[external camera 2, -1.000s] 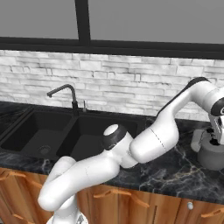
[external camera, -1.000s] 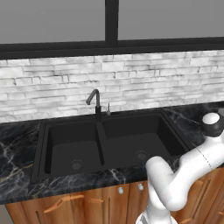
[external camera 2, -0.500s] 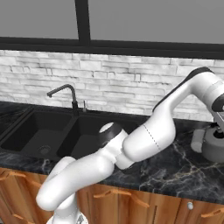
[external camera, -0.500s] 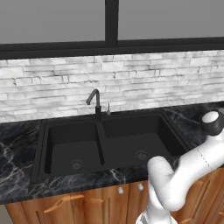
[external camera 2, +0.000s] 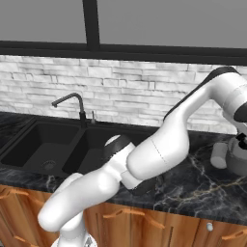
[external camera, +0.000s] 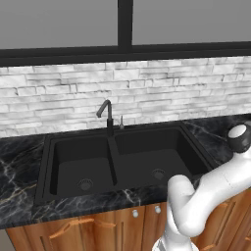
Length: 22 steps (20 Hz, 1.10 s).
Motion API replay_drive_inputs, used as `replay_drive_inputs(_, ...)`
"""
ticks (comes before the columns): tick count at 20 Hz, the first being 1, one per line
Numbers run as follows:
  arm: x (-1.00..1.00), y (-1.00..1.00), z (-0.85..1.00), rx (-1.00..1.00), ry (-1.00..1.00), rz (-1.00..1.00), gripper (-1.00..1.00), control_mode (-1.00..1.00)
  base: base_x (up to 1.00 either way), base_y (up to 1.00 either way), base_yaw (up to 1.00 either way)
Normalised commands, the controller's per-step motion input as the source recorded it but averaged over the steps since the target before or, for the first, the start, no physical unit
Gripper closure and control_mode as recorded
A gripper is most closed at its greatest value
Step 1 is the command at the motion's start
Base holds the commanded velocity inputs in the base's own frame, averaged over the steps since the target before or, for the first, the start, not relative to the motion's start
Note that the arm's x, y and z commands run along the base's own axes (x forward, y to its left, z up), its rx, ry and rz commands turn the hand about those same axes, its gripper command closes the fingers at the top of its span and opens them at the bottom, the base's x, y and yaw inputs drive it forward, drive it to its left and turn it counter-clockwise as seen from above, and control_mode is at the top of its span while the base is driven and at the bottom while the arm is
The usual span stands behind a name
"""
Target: Place the kettle in the left basin and the glass cup in the right basin of the sink.
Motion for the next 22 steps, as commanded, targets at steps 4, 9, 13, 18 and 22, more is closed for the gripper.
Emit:
replay_drive_inputs(4, -0.26, 0.62, -0.47, -0.44, -0.1, 0.25, 1.0, -1.0, 0.0, 0.0, 0.0)
replay_drive_inputs(9, -0.22, 0.62, -0.54, -0.41, -0.03, 0.28, 1.0, -1.0, 0.0, 0.0, 0.0)
replay_drive_inputs(13, -0.17, 0.61, -0.53, -0.31, -0.04, 0.35, 1.0, -1.0, 0.0, 0.0, 0.0)
replay_drive_inputs(18, -0.12, 0.61, -0.48, -0.23, -0.03, 0.38, 1.0, -1.0, 0.0, 0.0, 0.0)
replay_drive_inputs(22, 0.0, 0.62, -0.38, -0.21, 0.0, 0.32, 1.0, -1.0, 0.0, 0.0, 0.0)
